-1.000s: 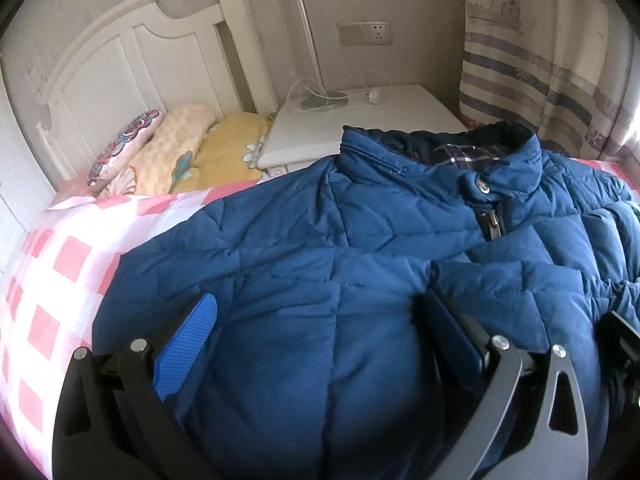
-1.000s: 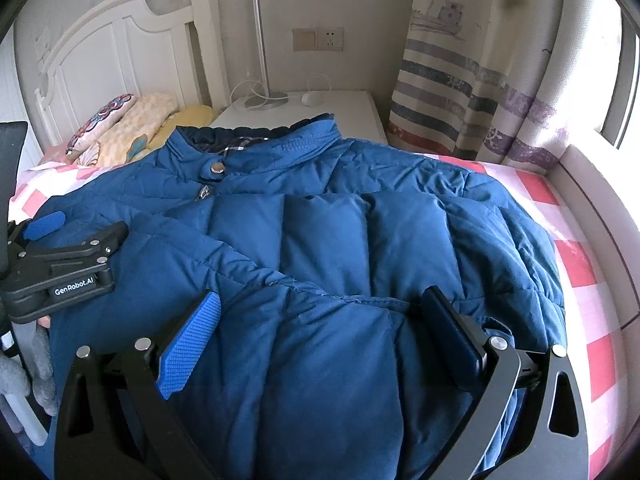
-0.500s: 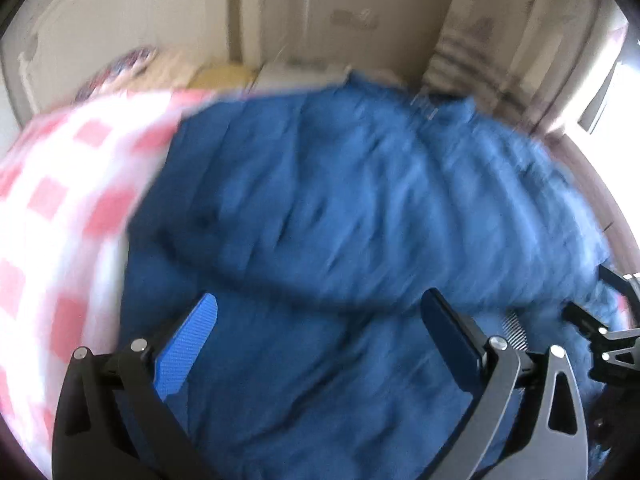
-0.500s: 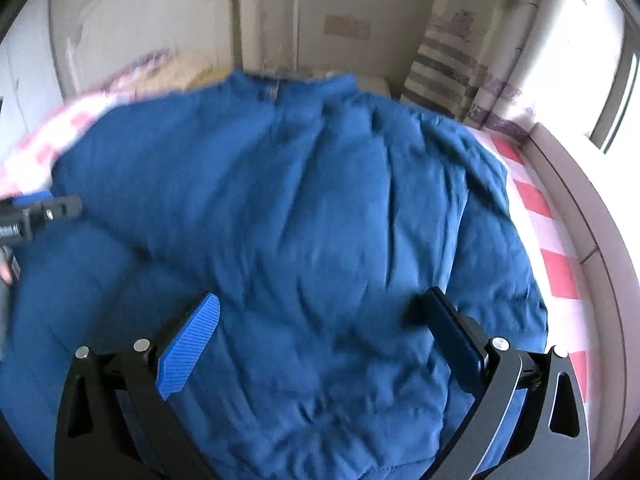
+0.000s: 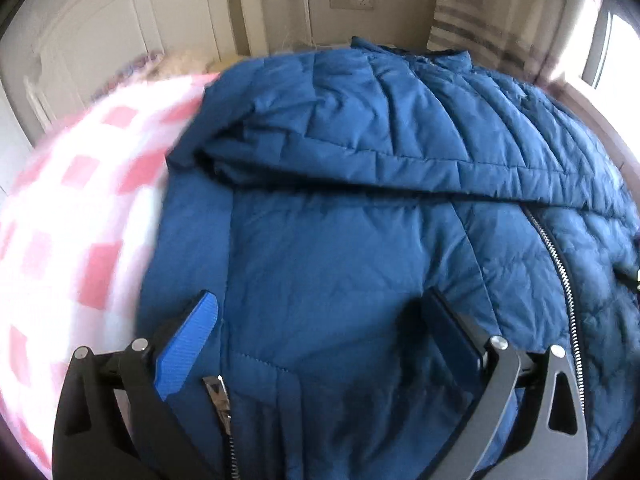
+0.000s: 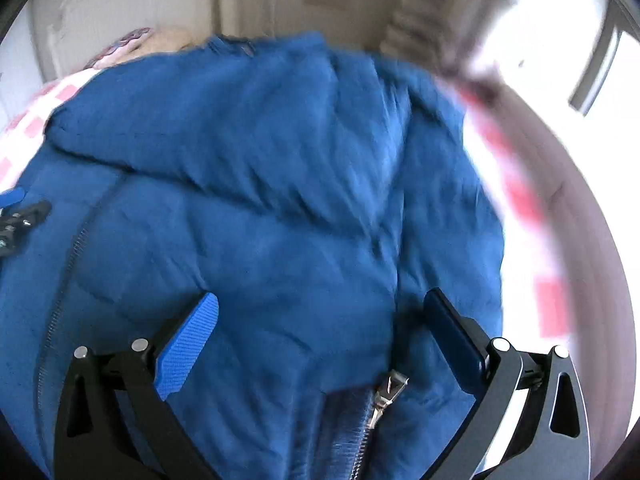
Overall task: Fold large clothes
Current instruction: 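Move both open grippers across the jacket toward its ribbed hem, then grasp the ribbed jacket hem with both grippers, then lift the held hem and fold it over toward the collar with both grippers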
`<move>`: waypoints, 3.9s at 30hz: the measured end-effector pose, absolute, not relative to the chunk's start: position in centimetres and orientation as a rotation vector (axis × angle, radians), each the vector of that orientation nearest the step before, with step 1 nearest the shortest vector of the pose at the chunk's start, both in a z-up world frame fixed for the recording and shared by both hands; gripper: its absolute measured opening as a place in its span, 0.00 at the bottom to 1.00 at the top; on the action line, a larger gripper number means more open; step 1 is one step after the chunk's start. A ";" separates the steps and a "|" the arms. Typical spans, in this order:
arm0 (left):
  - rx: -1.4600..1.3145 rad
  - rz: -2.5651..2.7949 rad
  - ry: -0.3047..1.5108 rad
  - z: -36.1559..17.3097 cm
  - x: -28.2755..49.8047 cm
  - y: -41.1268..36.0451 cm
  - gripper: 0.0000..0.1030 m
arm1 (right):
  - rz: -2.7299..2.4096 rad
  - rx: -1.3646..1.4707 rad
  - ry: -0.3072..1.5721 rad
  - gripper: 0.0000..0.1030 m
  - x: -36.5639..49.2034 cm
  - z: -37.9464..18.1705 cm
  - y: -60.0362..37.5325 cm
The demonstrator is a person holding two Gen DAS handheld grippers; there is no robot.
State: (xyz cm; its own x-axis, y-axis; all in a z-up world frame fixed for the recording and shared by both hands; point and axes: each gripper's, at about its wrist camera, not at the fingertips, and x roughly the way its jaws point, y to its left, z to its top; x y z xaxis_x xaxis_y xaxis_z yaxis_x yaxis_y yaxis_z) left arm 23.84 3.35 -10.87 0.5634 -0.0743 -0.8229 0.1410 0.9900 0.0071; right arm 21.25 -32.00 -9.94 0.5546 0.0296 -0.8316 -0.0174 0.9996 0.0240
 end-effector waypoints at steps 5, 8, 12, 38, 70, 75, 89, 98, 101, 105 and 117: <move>0.057 -0.119 0.972 -11.1 24.1 3.5 0.98 | -0.042 0.077 0.941 0.95 19.6 -8.6 -32.6; 0.054 -0.117 0.970 -11.2 23.9 3.4 0.98 | -0.019 0.107 0.880 0.95 17.1 -7.6 -32.1; 0.057 -0.109 0.968 -11.1 24.0 3.1 0.98 | 0.027 -0.049 0.922 0.95 15.7 -8.9 -29.5; 0.141 -0.176 0.867 -12.0 9.0 5.1 0.98 | 0.183 -0.096 0.788 0.95 4.5 -10.4 -25.6; 0.041 -0.201 0.867 -12.2 -0.8 12.4 0.98 | 0.026 0.238 0.759 0.95 -7.8 -14.3 -37.2; 0.035 -0.211 0.864 -12.3 -0.1 12.2 0.98 | 0.136 0.341 0.714 0.95 -6.2 -16.1 -38.1; 0.060 -0.178 0.815 -11.1 -0.5 11.6 0.50 | 0.205 0.235 0.586 0.47 -7.7 -11.4 -34.6; 0.014 -0.242 0.830 -11.6 -0.1 11.6 0.43 | 0.158 0.203 0.565 0.32 -6.5 -10.9 -34.4; -0.064 -0.290 0.817 -10.7 -0.4 12.9 0.11 | 0.197 0.280 0.512 0.24 -7.6 -9.6 -35.1; -0.292 -0.425 0.737 -7.5 -2.1 16.2 0.06 | 0.299 0.372 0.370 0.20 -9.7 -5.3 -35.0; -0.551 -0.654 0.349 6.0 -9.1 23.1 0.08 | 0.449 0.351 0.038 0.20 -14.8 7.9 -35.3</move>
State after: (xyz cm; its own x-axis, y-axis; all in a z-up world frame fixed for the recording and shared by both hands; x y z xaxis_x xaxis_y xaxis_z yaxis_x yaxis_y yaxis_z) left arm -9.06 23.10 5.96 0.7446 -0.6540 -0.1336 0.4754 0.6600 -0.5817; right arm -14.81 -35.30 7.87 0.9012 0.4316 0.0405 -0.4185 0.8418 0.3410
